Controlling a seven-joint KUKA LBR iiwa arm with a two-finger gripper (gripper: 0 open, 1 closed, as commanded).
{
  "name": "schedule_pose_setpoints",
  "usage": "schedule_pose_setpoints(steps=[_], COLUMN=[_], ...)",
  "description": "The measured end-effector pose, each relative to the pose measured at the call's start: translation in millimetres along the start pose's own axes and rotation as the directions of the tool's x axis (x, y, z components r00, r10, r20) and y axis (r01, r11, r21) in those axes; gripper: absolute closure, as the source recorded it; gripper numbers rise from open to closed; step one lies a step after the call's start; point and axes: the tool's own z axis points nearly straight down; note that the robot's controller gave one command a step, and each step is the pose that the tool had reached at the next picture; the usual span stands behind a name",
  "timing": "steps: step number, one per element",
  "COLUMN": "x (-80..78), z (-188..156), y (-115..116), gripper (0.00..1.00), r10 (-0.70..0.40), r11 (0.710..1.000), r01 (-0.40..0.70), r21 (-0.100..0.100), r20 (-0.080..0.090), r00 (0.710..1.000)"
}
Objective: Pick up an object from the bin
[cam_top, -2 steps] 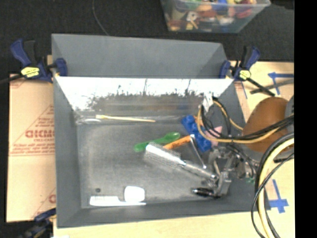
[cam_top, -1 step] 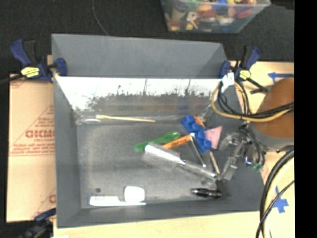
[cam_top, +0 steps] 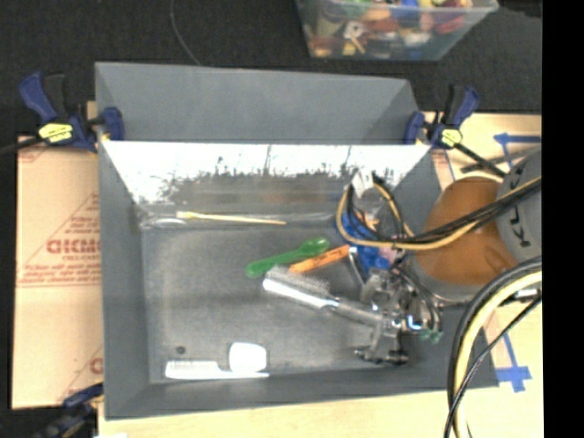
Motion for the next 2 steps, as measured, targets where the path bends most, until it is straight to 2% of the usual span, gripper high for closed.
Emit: schedule_pose_setpoints(steps=[1,2], x=[3.2,9.3], z=[28.3,26.6], y=[-30.8,34.2], gripper=[0.00,1.00], r10=[0.251,0.044], r11=[0.968,0.999], r01=[-0.251,-0.044], r21=[-0.003,0.000], r20=[0.022,0.015], r00=[0.968,0.999])
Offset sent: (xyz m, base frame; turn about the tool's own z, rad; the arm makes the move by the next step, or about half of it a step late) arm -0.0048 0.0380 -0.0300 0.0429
